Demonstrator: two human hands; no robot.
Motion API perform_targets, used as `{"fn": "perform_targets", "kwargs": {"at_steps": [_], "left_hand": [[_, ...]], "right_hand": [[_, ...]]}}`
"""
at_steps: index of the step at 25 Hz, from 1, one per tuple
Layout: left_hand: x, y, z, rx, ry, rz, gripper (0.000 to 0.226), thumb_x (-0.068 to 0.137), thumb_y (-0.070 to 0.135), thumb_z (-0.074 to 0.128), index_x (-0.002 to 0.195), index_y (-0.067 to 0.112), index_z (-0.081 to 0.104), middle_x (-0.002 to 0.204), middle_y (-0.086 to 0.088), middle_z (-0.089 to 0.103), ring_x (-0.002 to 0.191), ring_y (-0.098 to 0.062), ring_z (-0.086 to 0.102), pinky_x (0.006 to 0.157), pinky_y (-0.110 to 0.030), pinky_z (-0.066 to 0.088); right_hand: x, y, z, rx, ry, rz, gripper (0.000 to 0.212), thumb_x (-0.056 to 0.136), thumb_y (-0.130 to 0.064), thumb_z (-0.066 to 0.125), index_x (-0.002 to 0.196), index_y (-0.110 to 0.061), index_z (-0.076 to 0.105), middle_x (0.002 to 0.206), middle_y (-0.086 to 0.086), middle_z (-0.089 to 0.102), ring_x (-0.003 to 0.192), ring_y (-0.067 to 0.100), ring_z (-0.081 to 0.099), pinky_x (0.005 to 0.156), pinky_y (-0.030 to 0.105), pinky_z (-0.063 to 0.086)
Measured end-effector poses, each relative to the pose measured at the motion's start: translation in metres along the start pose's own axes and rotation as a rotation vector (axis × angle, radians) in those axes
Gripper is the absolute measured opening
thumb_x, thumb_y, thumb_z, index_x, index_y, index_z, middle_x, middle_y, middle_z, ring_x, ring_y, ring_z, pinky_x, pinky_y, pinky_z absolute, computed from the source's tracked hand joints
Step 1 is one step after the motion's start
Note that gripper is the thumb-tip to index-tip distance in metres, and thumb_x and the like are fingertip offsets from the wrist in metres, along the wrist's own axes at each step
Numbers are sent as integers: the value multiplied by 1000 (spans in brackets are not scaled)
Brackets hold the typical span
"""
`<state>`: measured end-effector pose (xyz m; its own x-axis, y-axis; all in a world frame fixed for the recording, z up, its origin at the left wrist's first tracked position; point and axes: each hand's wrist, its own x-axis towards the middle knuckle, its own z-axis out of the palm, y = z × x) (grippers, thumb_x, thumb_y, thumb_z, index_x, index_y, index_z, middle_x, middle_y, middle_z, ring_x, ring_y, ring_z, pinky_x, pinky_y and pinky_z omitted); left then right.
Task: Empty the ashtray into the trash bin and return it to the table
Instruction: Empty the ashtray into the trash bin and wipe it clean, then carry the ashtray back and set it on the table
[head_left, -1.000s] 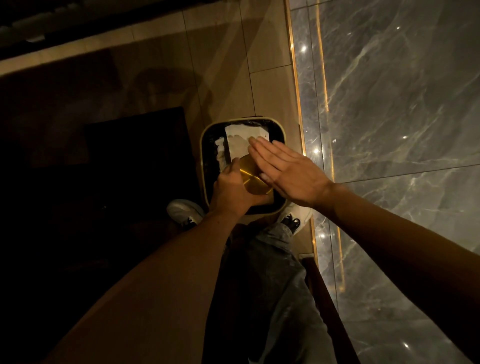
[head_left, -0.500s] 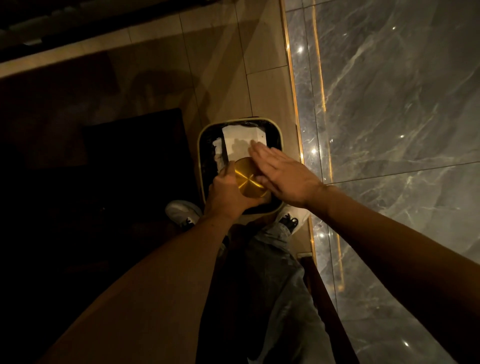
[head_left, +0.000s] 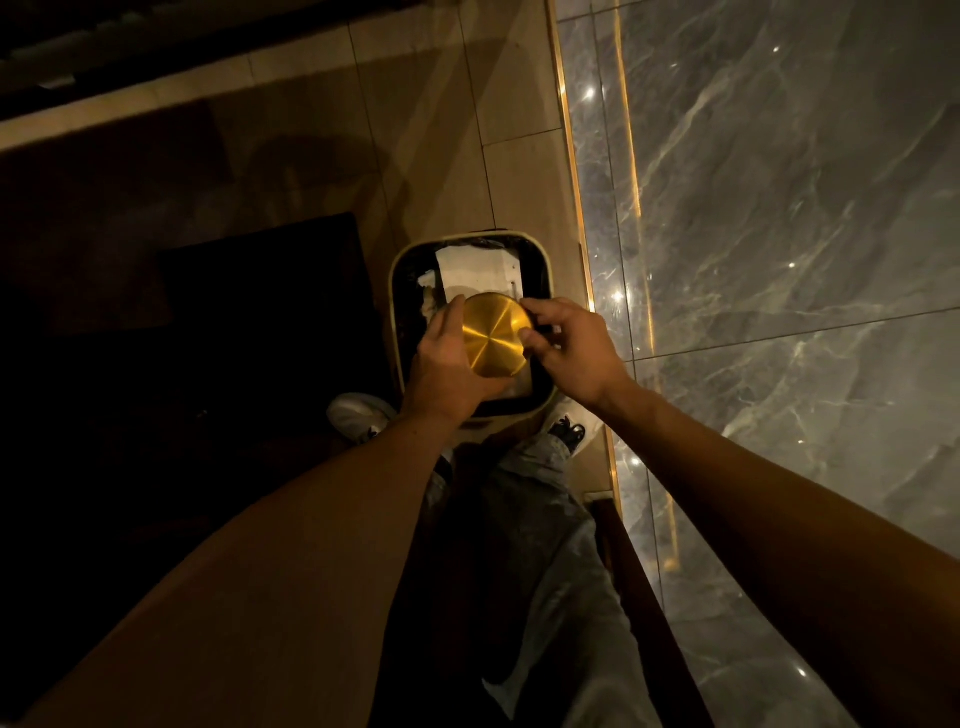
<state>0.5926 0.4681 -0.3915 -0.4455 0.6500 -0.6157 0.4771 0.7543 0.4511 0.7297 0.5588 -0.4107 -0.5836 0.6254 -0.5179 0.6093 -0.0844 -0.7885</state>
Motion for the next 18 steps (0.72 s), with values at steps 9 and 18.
{"fn": "perform_targets", "kwargs": {"at_steps": [9, 18], "left_hand": [[-29, 53, -47, 20, -48, 57, 113, 60, 31, 90, 151, 13, 25, 154, -11, 34, 142, -32, 34, 111, -47, 38], [-108, 134, -122, -147, 49, 185, 102, 56, 30, 92, 141, 12, 38, 141, -7, 40, 129, -25, 46, 106, -33, 39]], "right_hand": [[-37, -48, -33, 112, 148, 16, 34, 90, -9, 64, 124, -9, 63, 120, 9, 65, 107, 20, 62, 92, 26, 52], [-105, -141, -97, 241, 294, 14, 29, 92, -10, 61, 120, -8, 64, 108, 2, 70, 100, 11, 66, 86, 15, 51]]}}
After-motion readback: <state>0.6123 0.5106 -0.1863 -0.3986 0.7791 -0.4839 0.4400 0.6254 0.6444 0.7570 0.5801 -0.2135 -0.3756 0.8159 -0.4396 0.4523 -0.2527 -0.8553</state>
